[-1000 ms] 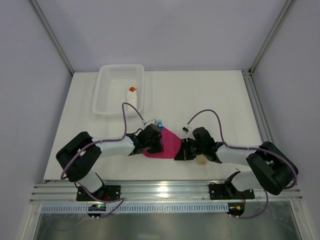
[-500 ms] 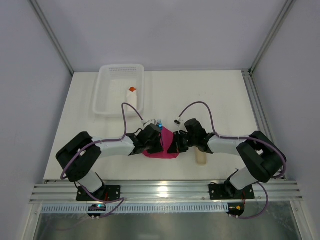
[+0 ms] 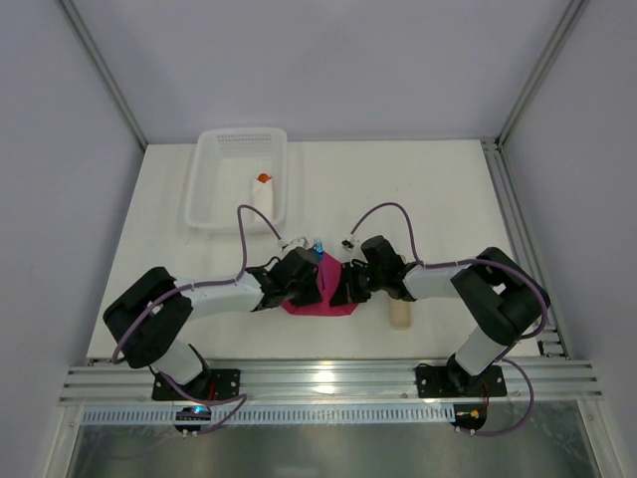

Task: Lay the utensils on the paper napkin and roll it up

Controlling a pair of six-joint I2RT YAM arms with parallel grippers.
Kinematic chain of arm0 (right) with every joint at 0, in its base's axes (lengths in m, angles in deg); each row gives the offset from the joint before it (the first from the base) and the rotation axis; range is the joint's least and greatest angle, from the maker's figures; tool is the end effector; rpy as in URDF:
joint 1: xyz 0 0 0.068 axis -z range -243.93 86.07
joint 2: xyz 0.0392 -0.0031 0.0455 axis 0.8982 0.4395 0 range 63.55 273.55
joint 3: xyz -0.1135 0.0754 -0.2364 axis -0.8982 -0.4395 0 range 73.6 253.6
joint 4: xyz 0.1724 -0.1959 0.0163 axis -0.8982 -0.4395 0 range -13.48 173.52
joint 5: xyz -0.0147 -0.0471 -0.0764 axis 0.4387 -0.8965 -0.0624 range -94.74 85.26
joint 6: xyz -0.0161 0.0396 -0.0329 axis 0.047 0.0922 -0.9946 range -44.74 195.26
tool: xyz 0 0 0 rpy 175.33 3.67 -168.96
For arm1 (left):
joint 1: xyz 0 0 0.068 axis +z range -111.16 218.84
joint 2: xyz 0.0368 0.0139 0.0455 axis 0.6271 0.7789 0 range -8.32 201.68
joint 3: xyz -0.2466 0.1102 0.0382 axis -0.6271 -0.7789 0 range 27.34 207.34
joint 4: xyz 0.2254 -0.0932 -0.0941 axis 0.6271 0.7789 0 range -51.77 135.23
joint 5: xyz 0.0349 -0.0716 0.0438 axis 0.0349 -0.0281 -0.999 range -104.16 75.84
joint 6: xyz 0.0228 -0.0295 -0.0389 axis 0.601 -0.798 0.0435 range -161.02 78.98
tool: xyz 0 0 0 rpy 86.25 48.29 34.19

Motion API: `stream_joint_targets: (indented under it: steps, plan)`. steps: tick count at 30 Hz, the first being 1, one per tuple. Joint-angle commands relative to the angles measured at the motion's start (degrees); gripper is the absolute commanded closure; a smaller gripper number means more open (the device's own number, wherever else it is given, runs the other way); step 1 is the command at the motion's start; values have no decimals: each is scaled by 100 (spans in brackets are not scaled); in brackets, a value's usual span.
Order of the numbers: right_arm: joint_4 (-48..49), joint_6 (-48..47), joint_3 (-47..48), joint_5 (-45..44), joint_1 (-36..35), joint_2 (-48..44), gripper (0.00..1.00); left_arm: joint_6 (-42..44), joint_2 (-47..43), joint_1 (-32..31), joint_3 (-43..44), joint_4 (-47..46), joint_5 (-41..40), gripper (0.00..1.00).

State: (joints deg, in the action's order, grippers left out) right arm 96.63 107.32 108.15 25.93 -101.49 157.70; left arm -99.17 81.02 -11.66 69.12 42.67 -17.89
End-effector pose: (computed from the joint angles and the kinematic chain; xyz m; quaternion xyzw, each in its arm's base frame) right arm 0.2164 0.1892 0.1200 -0.1409 0.8900 0.4057 0.1532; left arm 0.1887 -0.2253 0.1509 -0.0736 0.9422 -0.2464 0.2147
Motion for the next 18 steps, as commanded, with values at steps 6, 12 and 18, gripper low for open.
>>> stream_joint_targets:
  steps: [6, 12, 18]
  plan:
    - [202, -32, 263, 44, -93, -55, 96, -100, -865, 14, -416, 408, -383, 95]
    - [201, -24, 369, 52, -102, 68, 96, -205, -1094, 5, -758, 434, -392, 96]
    - [157, -32, 448, 44, -111, 69, 96, -328, -1120, 14, -996, 443, -506, 96]
